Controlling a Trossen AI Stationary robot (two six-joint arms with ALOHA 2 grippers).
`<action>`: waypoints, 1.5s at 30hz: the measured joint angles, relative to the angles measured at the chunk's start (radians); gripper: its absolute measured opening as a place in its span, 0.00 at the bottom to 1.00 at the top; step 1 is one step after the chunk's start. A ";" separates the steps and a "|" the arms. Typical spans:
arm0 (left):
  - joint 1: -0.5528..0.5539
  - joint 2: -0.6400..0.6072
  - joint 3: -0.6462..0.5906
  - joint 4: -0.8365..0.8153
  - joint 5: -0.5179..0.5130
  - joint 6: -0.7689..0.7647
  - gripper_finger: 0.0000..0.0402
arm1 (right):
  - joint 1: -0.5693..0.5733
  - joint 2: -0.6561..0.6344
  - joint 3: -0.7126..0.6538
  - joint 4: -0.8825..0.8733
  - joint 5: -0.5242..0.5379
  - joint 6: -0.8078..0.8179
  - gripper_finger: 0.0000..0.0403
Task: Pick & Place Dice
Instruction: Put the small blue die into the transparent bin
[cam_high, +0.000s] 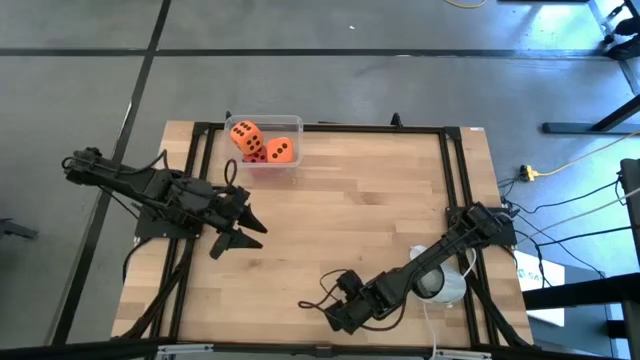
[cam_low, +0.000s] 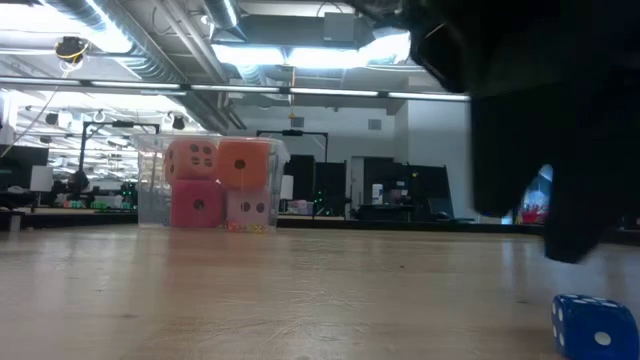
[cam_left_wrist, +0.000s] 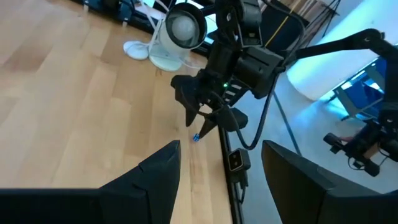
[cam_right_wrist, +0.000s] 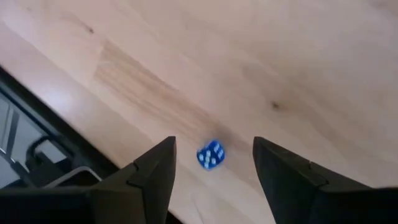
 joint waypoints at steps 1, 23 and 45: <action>0.000 0.003 0.000 0.000 0.000 0.000 0.53 | -0.005 0.000 0.000 0.000 -0.003 0.001 0.53; 0.000 0.009 0.000 0.001 0.002 0.020 0.53 | -0.013 0.070 0.004 0.064 -0.158 0.064 0.44; 0.000 0.009 0.000 0.000 0.020 0.030 0.53 | -0.068 0.076 0.002 0.071 -0.203 0.098 0.28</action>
